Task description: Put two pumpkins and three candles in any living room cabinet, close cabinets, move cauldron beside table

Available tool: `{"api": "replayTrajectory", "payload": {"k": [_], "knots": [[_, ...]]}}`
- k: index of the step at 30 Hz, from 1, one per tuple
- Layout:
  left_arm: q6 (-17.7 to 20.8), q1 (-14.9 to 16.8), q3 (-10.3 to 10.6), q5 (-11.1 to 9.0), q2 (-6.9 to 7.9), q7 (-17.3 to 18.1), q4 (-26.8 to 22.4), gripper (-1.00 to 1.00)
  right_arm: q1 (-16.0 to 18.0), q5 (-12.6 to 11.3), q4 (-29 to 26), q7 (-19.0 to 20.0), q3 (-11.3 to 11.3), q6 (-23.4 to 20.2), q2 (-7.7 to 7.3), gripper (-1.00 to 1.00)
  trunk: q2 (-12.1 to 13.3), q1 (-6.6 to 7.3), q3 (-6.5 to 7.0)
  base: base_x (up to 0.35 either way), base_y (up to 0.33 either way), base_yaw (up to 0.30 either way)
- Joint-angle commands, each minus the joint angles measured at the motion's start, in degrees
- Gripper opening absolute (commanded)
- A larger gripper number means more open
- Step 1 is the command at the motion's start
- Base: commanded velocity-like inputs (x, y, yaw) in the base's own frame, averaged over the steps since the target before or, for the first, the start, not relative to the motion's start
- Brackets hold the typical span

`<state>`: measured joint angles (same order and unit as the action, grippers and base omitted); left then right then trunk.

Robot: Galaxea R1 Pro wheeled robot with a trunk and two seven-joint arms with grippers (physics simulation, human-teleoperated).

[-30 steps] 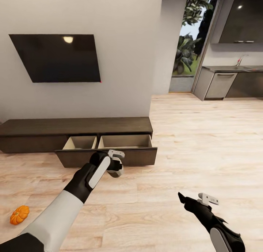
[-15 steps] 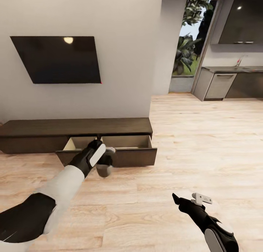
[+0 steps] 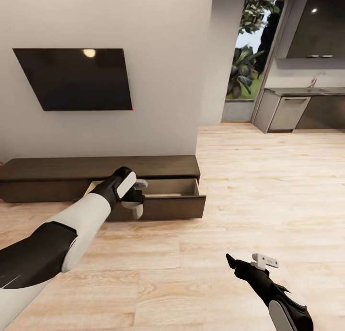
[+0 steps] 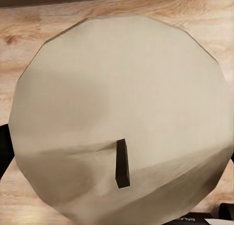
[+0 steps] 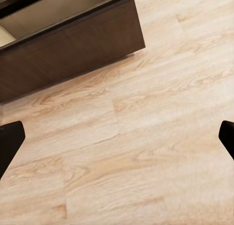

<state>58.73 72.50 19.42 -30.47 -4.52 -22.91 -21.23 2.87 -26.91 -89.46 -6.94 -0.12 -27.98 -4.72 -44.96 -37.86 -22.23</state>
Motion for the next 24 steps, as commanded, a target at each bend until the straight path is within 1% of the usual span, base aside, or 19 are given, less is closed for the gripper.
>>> {"api": "replayTrajectory", "payload": {"k": [1,8,14,17,19,20,24], "knots": [[0.05,0.07,0.38,-0.59,0.04,-0.38,-0.01,-1.00,0.04,-0.60,-0.10,-0.45,0.04,-0.23,-0.04,1.00,-0.06,-0.03,-0.07,0.202,-0.045,0.000],[-0.28,0.10,0.34,-0.57,0.08,-0.30,0.04,-1.00,0.04,-0.61,-0.10,-0.38,-0.04,-0.23,-0.09,1.00,-0.06,-0.03,-0.07,0.260,-0.085,0.000],[-0.38,0.07,0.60,-0.55,-0.06,-0.30,-0.24,-1.00,0.04,-0.69,-0.13,-0.35,-0.48,-0.19,-0.13,1.00,-0.06,-0.03,-0.07,0.302,-0.139,0.000],[-0.42,0.09,0.74,-0.46,-0.12,-0.29,-0.18,-1.00,-0.17,-0.84,-0.17,-0.40,-0.91,-0.16,-0.46,1.00,-0.06,-0.03,-0.07,0.306,-0.145,0.000],[-0.42,0.09,0.78,-0.39,-0.13,-0.29,-0.11,-1.00,-0.24,-1.03,-0.18,-0.28,-1.92,-0.15,-0.46,1.00,-0.06,-0.03,-0.07,0.306,-0.137,0.000],[-0.40,0.10,0.79,-0.35,-0.10,-0.29,-0.08,-1.00,-0.27,-1.18,-0.21,-0.07,-2.96,-0.15,-0.37,1.00,-0.06,-0.03,-0.07,0.306,-0.129,0.000],[-0.40,0.10,0.86,-0.30,-0.13,-0.29,-0.05,-1.00,-0.35,-1.41,-0.70,0.35,-4.55,-0.11,-0.35,1.00,-0.06,-0.03,-0.07,0.309,-0.103,0.000]]}}
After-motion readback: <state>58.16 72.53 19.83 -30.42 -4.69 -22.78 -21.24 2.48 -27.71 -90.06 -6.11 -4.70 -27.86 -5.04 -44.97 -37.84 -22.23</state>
